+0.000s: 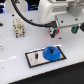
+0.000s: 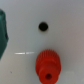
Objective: Insert the blue gear onto the right peg, followed by the red gear
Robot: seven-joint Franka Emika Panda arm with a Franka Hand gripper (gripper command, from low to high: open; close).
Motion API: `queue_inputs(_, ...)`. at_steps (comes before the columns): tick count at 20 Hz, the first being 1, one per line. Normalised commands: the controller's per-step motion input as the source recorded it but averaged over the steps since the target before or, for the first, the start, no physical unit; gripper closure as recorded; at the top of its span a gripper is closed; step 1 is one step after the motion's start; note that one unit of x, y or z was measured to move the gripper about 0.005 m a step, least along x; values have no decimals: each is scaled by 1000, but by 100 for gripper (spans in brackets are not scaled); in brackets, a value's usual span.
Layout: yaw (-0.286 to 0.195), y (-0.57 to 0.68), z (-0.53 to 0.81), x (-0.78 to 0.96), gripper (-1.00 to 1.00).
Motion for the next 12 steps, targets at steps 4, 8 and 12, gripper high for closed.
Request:
queue_inputs(4, 0, 110, -222, -517, -100)
queue_inputs(8, 0, 109, -275, -432, -100)
queue_inputs(12, 0, 45, -251, -491, -100)
